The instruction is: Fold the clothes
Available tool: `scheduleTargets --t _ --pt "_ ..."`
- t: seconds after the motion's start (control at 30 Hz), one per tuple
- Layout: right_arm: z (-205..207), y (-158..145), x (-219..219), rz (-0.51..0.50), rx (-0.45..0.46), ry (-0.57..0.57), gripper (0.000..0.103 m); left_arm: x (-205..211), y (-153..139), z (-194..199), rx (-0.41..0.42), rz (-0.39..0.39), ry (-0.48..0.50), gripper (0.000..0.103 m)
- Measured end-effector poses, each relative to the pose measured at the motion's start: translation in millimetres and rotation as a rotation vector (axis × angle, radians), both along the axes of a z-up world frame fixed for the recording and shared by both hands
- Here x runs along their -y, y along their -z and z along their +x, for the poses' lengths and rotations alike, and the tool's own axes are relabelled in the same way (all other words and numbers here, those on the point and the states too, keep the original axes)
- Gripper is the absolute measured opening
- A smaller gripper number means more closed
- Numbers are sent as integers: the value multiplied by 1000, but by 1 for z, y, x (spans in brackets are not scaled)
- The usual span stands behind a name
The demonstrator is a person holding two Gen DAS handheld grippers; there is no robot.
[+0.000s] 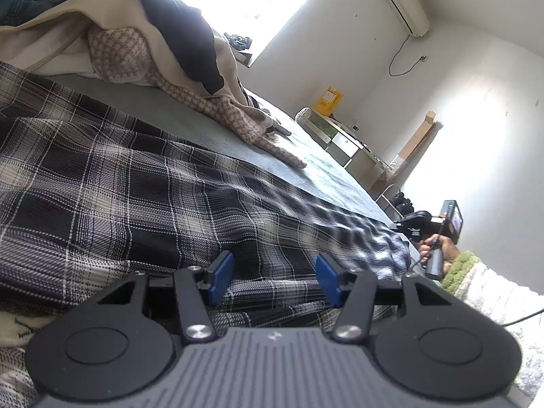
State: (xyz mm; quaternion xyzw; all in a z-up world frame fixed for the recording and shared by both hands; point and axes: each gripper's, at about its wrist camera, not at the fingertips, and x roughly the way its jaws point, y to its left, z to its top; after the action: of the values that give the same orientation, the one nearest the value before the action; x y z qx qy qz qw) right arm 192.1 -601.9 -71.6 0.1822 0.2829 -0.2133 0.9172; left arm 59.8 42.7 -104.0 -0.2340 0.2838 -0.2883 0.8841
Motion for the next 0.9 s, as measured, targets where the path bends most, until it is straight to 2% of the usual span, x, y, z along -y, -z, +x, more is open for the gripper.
scheduleTargets --t 0.1,0.17,0.23,0.4,0.43,0.6,0.67,0.7,0.73,0.77,0.9 --pt "-28 -15 3 63 9 -17 6 -1 0 0 0 -4 0 55" --pt "-53 -23 5 144 21 -21 21 -1 1 0 -1 -6 1 55" --pt "-76 -24 5 243 13 -48 29 -1 1 0 -1 -8 1 55" --pt "-118 -3 1 496 -24 -87 30 -2 2 0 -5 -15 -4 55" --pt "-119 0 -3 515 -23 -110 30 -2 2 0 -5 -17 -5 55" --pt "-111 12 -24 552 -28 -216 32 -3 3 0 -8 -24 -9 54" --pt "-103 13 -35 523 -39 -236 31 -3 4 0 -8 -25 -12 54" --pt "-101 12 -38 499 -36 -244 28 -3 4 0 -9 -25 -13 53" --pt "-99 10 -41 474 -31 -252 12 -3 4 -1 -9 -26 -14 53" --pt "-100 7 -43 466 -23 -259 3 -3 4 -1 -9 -27 -14 53" --pt "-126 -20 -38 429 59 -241 2 -4 4 -2 -11 -31 -15 53"
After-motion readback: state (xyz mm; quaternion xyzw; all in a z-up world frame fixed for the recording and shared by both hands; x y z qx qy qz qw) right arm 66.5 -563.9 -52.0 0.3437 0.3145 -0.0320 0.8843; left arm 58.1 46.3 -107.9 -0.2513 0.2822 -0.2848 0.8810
